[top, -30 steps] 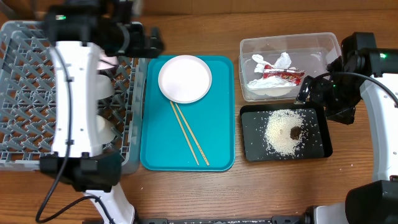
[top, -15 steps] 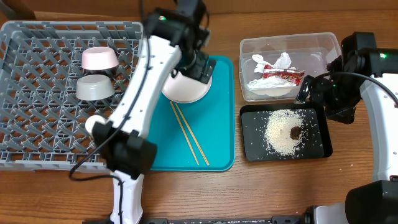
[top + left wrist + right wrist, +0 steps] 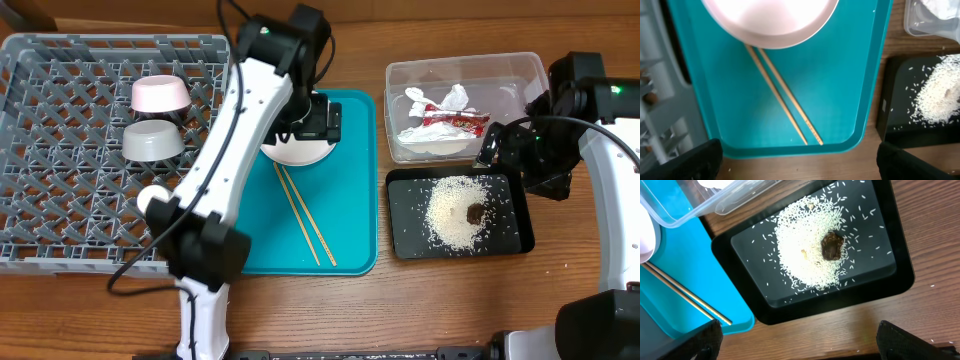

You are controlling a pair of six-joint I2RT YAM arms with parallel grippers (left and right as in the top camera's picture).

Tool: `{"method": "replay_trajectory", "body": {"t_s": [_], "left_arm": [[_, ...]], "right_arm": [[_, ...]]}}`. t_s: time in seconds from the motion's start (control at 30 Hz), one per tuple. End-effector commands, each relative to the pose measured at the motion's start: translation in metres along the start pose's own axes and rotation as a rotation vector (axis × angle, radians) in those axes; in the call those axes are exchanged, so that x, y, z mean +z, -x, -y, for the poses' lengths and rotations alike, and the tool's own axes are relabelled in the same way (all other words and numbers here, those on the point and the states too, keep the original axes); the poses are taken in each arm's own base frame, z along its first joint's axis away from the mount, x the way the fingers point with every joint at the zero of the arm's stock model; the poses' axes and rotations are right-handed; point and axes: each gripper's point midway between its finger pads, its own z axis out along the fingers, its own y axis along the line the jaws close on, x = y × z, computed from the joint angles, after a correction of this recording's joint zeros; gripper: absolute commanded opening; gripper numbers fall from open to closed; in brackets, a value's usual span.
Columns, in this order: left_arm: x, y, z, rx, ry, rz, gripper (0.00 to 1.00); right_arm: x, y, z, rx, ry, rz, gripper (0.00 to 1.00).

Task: Sort waste into correct bins and load items into the dishwasher
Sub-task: 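Reach left gripper down to the wooden chopsticks and grasp one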

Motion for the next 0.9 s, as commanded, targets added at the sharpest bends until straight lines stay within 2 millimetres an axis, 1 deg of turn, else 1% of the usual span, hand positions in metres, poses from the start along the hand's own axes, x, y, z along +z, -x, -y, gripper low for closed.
{"method": "replay_trajectory", "body": {"t_s": [0.0, 0.03, 0.1, 0.23, 0.3, 0.37, 0.4, 0.43, 0.57, 0.73, 0.87], "left_arm": [[-0.037, -0.026, -0.023, -0.079, 0.042, 0.078, 1.00], [-0.039, -0.030, -0.029, -0.091, 0.060, 0.082, 1.00], [-0.042, -0.046, -0.046, -0.137, 0.107, 0.086, 1.00], [-0.044, -0.081, -0.077, -0.283, 0.198, 0.102, 1.00], [-0.040, -0.091, -0.084, -0.346, 0.211, 0.123, 1.00], [-0.030, -0.095, -0.083, -0.404, 0.178, 0.140, 1.00], [-0.024, -0.095, -0.081, -0.420, 0.160, 0.140, 1.00], [-0.008, -0.095, -0.077, -0.435, 0.131, 0.129, 1.00], [0.029, -0.089, -0.068, -0.440, 0.085, 0.107, 1.00], [0.078, -0.086, -0.073, -0.441, 0.106, 0.090, 1.00], [0.108, -0.086, -0.079, -0.437, 0.143, 0.078, 1.00]], "right_arm": [[-0.014, 0.003, -0.003, -0.016, 0.015, 0.050, 1.00], [-0.014, 0.003, -0.003, -0.016, 0.016, 0.050, 1.00], [-0.014, 0.003, -0.003, -0.015, 0.016, 0.051, 1.00], [-0.014, 0.003, -0.004, -0.016, 0.016, 0.051, 1.00], [-0.014, 0.003, -0.003, -0.016, 0.016, 0.051, 1.00], [-0.014, 0.003, -0.004, -0.016, 0.017, 0.052, 1.00], [-0.014, 0.003, -0.004, -0.016, 0.016, 0.052, 1.00], [-0.014, 0.003, -0.004, -0.016, 0.016, 0.052, 1.00], [-0.014, 0.004, -0.004, -0.016, 0.017, 0.053, 1.00], [-0.014, 0.004, -0.004, -0.016, 0.017, 0.053, 1.00], [-0.014, 0.004, -0.004, -0.016, 0.017, 0.054, 1.00]]}}
